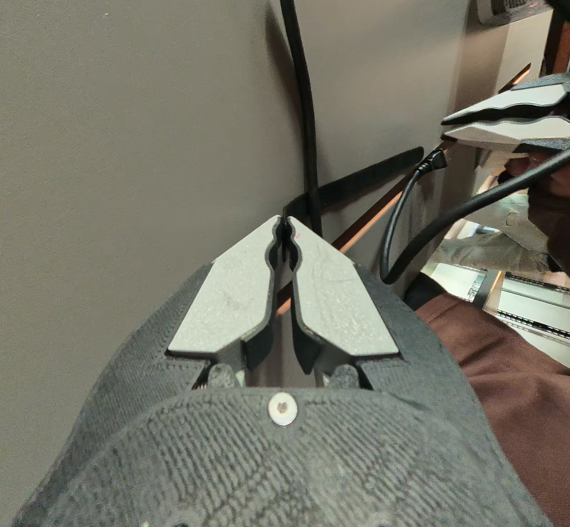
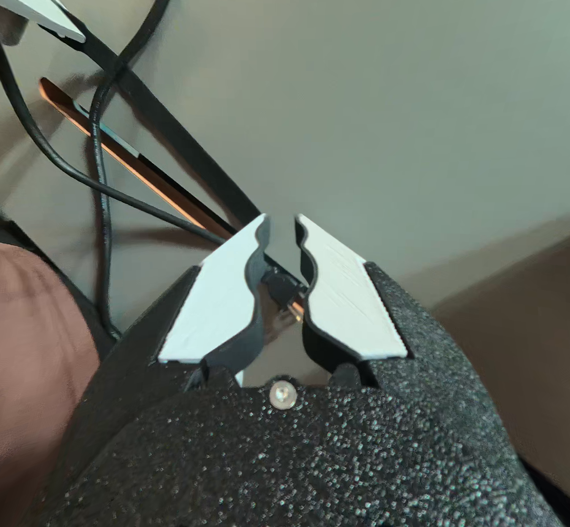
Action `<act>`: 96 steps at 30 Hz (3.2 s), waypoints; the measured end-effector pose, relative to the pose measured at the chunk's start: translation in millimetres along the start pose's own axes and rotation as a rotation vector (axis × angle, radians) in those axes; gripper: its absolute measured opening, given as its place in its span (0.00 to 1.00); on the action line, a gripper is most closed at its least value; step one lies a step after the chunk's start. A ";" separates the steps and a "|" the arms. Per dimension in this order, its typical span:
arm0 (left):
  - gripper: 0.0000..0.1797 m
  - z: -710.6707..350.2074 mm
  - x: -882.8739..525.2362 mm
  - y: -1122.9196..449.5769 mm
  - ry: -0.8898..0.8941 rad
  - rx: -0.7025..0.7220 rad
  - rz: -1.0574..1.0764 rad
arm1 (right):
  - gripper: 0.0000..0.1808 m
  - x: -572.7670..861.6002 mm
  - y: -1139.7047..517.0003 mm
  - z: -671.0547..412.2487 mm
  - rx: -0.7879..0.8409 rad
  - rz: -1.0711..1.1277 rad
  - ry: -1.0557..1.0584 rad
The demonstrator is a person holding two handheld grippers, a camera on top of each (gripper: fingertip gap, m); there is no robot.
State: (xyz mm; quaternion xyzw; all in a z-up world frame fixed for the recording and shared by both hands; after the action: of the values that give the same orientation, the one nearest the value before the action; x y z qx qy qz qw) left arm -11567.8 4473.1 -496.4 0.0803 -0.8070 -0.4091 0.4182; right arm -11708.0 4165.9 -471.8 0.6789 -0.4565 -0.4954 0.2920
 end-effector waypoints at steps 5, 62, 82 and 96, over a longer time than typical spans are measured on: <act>0.00 1.1 -1.6 -0.1 0.010 0.006 0.003 | 0.17 1.9 -1.8 21.0 -0.062 -0.044 -0.162; 0.00 28.5 36.9 52.6 0.083 0.151 0.262 | 0.00 -171.0 -75.4 -40.5 0.131 -0.669 -0.143; 0.01 17.8 47.8 46.3 0.038 0.108 0.163 | 0.00 -164.4 -122.6 -54.5 0.003 -0.473 -0.138; 0.06 32.0 25.1 56.2 0.077 0.101 0.078 | 0.15 -149.9 -30.2 -34.1 0.184 -0.607 0.031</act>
State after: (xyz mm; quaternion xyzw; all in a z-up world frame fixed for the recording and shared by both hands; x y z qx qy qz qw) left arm -11595.6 4516.9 -450.2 0.0855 -0.8126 -0.3479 0.4598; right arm -11679.9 4312.8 -425.1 0.8152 -0.2712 -0.5062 0.0753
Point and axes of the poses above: each gripper's, where its closed fingertips meet, y back along the fingers, z out of its underside, x = y × z across the jaws, the point moved 10 cm from there along y, back along the fingers, and after that the axes turned 9 degrees about -y, right-handed, at the moved point
